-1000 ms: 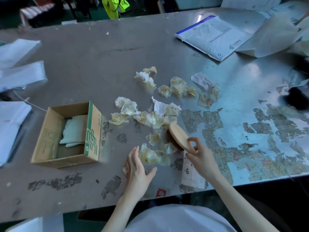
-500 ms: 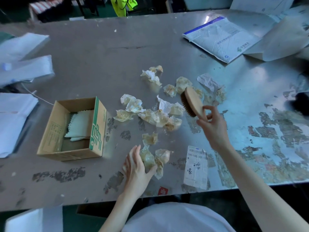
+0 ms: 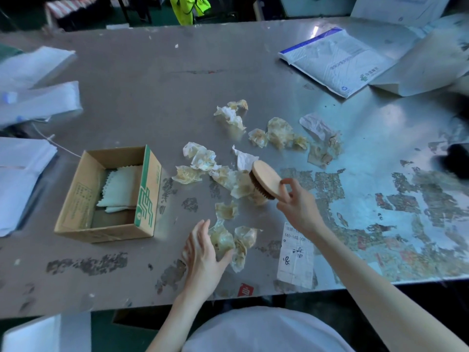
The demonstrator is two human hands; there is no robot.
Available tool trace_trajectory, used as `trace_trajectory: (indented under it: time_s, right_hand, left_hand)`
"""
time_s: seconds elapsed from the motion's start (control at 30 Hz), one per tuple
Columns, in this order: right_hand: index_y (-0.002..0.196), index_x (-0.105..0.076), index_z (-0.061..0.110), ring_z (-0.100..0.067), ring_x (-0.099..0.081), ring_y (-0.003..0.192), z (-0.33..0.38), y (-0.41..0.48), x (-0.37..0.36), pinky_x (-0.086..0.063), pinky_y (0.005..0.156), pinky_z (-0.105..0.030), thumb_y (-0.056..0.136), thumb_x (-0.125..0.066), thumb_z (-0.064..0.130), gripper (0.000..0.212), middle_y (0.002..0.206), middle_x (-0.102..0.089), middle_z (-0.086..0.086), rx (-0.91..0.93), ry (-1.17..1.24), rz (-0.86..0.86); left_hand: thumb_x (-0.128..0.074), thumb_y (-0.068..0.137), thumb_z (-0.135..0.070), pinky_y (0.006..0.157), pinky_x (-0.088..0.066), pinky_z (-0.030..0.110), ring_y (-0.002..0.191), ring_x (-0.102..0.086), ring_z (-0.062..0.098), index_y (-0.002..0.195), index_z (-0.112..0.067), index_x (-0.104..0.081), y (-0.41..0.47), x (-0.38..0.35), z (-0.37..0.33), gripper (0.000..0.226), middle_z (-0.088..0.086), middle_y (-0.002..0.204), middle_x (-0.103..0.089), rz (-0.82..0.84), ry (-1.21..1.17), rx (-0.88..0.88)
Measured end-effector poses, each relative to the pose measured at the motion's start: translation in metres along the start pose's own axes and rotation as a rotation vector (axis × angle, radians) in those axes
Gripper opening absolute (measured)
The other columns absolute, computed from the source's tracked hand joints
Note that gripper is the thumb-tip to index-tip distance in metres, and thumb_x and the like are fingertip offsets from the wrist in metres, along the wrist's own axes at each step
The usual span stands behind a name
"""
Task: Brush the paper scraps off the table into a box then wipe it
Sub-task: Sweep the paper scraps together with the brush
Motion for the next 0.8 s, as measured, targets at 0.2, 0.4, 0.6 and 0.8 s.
trace_trajectory:
  time_s: [0.2,0.4,0.6,0.8]
  right_hand:
    - [0.123,-0.050,0.019,-0.021,-0.055,0.076,0.036,-0.009,0.028,-0.042,0.060,-0.029,0.079,-0.060,0.003,0.047,0.090,-0.059,0.001,0.116,0.107,-0.060]
    - [0.122,-0.052,0.021,-0.023,-0.060,0.076,0.052,-0.025,0.019,-0.040,0.058,-0.024,0.078,-0.062,0.002,0.049,0.082,-0.056,0.006,0.187,0.179,0.027]
    - [0.120,-0.052,0.018,-0.022,-0.054,0.080,0.024,-0.038,-0.033,-0.039,0.065,-0.028,0.082,-0.062,0.011,0.040,0.095,-0.059,-0.003,0.154,0.025,0.206]
    - [0.118,-0.054,0.020,-0.017,-0.057,0.067,0.006,-0.054,-0.039,-0.039,0.052,-0.014,0.083,-0.061,0.006,0.039,0.082,-0.059,0.002,0.104,0.072,0.283]
  left_hand:
    - [-0.066,0.081,-0.044,0.099,-0.027,0.048,0.135,-0.028,0.026,0.145,-0.016,-0.021,0.004,0.000,0.005,0.083,0.004,0.147,-0.022,-0.001,-0.017,0.024]
    - [-0.066,0.081,-0.042,0.101,-0.026,0.048,0.134,-0.029,0.027,0.144,-0.013,-0.023,0.000,0.000,0.001,0.082,0.007,0.147,-0.024,0.007,-0.024,0.005]
    - [-0.064,0.077,-0.051,0.098,-0.030,0.049,0.133,-0.032,0.029,0.142,-0.018,-0.023,-0.001,0.000,-0.001,0.083,0.006,0.145,-0.026,0.005,-0.022,-0.017]
    - [-0.050,0.066,-0.079,0.101,-0.021,0.039,0.135,-0.021,0.019,0.144,-0.021,-0.017,-0.007,-0.007,-0.015,0.103,0.001,0.148,-0.021,0.039,0.014,-0.083]
Point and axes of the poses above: each hand's wrist, its own y-axis towards the middle knuckle, its own x-axis out of the back of the hand, z = x × y, the point moved 10 cm from there along y, towards the middle knuckle
